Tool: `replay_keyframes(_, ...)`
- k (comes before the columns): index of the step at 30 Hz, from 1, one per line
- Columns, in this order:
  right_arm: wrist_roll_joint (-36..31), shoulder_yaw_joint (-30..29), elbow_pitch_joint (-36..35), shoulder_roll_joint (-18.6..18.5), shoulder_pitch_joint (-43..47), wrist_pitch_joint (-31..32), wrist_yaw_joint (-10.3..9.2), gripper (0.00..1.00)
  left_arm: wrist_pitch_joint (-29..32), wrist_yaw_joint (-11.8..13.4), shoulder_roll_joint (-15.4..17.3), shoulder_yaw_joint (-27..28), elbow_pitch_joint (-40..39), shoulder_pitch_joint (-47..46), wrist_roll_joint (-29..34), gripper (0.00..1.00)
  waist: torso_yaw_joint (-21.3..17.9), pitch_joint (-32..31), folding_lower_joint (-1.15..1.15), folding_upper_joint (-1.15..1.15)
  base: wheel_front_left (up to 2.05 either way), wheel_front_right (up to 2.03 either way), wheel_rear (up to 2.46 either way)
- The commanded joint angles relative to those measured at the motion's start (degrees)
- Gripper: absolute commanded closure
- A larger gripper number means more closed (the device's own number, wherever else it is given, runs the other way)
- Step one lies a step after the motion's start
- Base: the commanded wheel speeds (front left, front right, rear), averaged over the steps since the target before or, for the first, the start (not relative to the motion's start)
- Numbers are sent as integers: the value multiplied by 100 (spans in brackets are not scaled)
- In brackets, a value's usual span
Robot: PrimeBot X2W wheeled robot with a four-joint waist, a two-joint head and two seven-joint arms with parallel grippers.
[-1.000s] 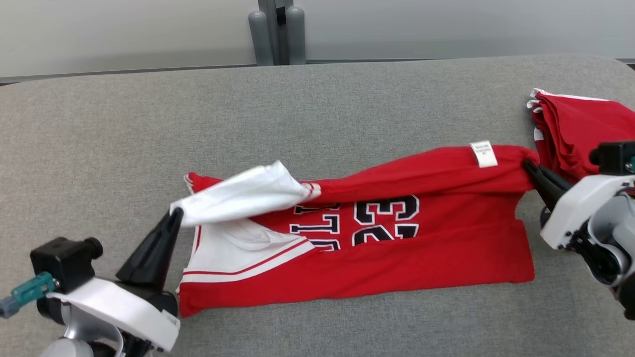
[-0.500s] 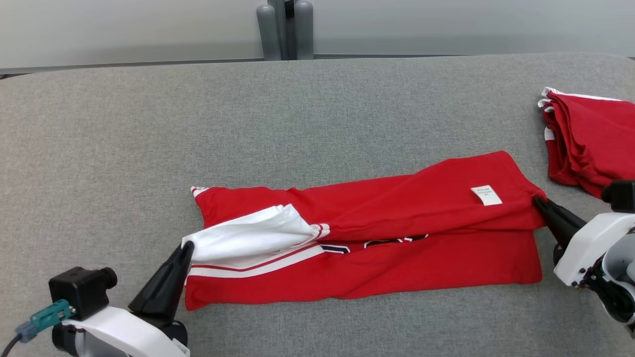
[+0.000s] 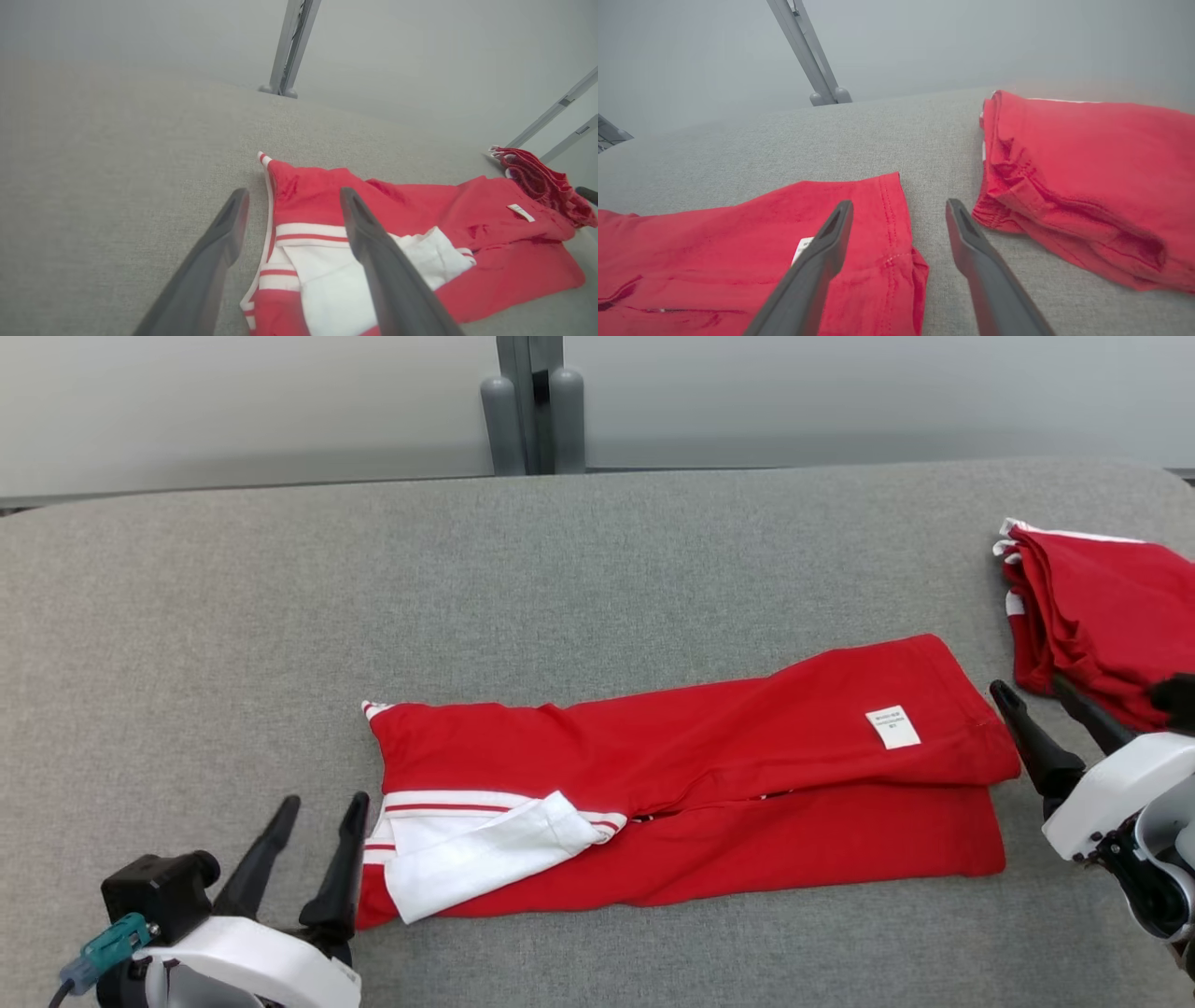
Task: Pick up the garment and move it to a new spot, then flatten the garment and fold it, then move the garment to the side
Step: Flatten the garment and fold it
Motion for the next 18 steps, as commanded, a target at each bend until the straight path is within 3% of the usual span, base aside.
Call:
replay_keyframes(1,-154,-138,-6,36,152,-90,-2,0,-193,76,-41,47,59,-108,128,0,-13,-122,0,0,0,0,0)
replay_keyframes(5,-748,-838,-194,270,440,-132,-2,0,-757,265,-266,62,228,-174,476,0,-89,-381,0,0,0,0,0)
replay_keyframes(10,-1678,-1859,-558,825,1295,-131,-2,0,-1053,424,-626,-54,495,-29,983,0,-219,-785,0,0,0,0,0)
replay_keyframes(18,-3066,-2878,-1280,1540,2580,-133,-2,0,-1109,332,-1238,125,659,408,1711,0,-378,-1207,0,0,0,0,0)
